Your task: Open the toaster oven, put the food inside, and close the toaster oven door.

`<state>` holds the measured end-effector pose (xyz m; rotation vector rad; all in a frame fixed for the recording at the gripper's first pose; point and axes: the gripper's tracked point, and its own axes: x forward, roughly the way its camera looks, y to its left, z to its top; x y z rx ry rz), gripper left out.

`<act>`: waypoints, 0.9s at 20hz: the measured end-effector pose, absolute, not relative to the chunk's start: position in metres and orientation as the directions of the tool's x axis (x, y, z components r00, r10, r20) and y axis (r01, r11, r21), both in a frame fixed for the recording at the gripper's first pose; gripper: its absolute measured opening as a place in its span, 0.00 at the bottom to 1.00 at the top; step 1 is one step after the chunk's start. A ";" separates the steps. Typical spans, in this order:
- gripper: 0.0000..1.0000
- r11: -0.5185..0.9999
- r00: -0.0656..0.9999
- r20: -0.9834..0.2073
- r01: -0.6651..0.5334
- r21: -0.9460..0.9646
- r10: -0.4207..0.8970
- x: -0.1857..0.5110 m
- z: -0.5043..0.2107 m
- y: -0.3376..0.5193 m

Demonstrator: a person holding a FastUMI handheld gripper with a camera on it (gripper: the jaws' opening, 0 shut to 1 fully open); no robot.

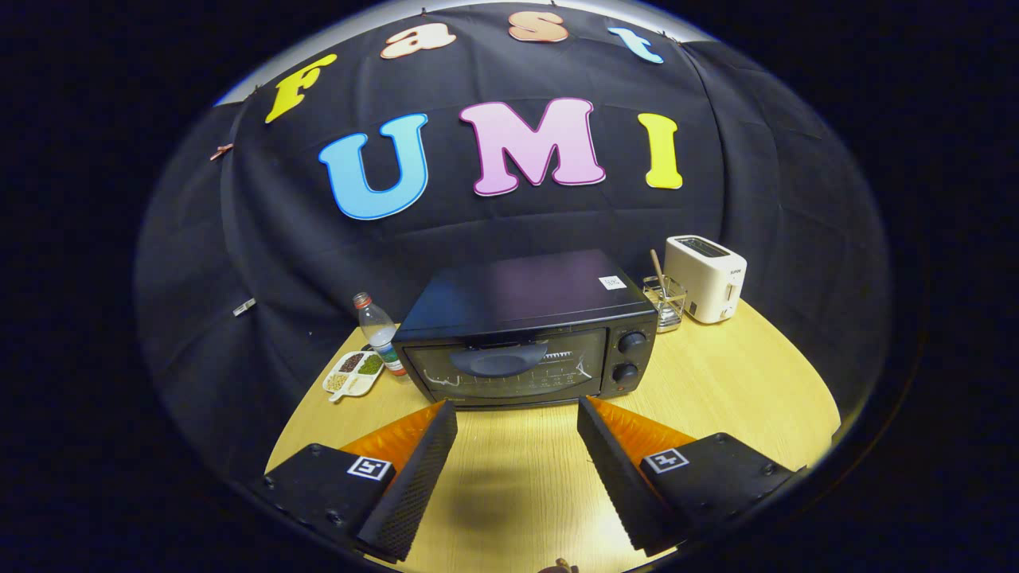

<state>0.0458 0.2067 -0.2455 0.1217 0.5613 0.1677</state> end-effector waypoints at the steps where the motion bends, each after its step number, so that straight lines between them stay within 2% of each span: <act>1: 0.99 0.980 0.833 -0.518 -0.139 0.143 0.194 0.039 -0.245 0.206; 4: 0.99 0.975 0.831 -0.512 -0.166 0.147 0.218 0.020 -0.240 0.210; 8: 0.99 0.970 0.862 -0.446 -0.193 0.150 0.241 0.010 -0.202 0.201; 13: 0.98 0.974 0.968 -0.149 -0.184 0.132 0.203 0.005 -0.075 0.158; 18: 0.98 0.980 0.985 -0.052 -0.155 0.127 0.163 -0.020 -0.036 0.121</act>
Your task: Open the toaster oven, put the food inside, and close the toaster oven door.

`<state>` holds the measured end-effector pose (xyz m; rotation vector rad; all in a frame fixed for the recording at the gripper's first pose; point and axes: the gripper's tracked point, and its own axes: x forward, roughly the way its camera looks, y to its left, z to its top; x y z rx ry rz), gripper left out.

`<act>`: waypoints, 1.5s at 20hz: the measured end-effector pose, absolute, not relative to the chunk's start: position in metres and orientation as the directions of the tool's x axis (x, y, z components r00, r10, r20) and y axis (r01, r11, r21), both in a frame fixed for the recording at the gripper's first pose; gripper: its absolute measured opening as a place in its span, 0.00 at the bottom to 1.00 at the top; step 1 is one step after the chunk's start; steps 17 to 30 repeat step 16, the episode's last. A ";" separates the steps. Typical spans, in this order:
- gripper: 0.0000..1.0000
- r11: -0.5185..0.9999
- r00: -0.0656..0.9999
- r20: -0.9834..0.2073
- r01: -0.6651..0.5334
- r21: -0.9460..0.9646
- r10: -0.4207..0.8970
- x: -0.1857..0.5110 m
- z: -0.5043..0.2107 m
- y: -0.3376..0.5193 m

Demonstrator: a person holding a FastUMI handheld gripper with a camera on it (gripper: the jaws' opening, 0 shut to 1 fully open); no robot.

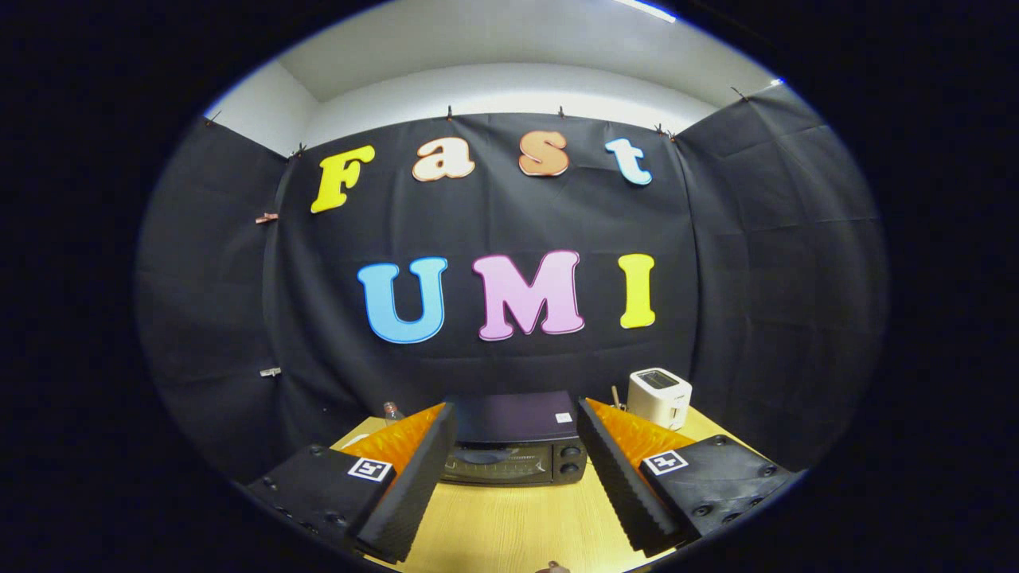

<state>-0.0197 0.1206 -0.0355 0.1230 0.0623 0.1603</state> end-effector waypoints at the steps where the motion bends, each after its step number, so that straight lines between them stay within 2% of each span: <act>1: 0.98 0.981 0.985 -0.049 -0.157 0.117 0.163 -0.022 -0.036 0.116; 10: 0.98 0.974 0.975 -0.072 -0.203 0.101 0.210 -0.025 -0.045 0.127; 30: 0.98 0.972 0.972 -0.098 -0.200 0.121 0.212 -0.022 -0.053 0.129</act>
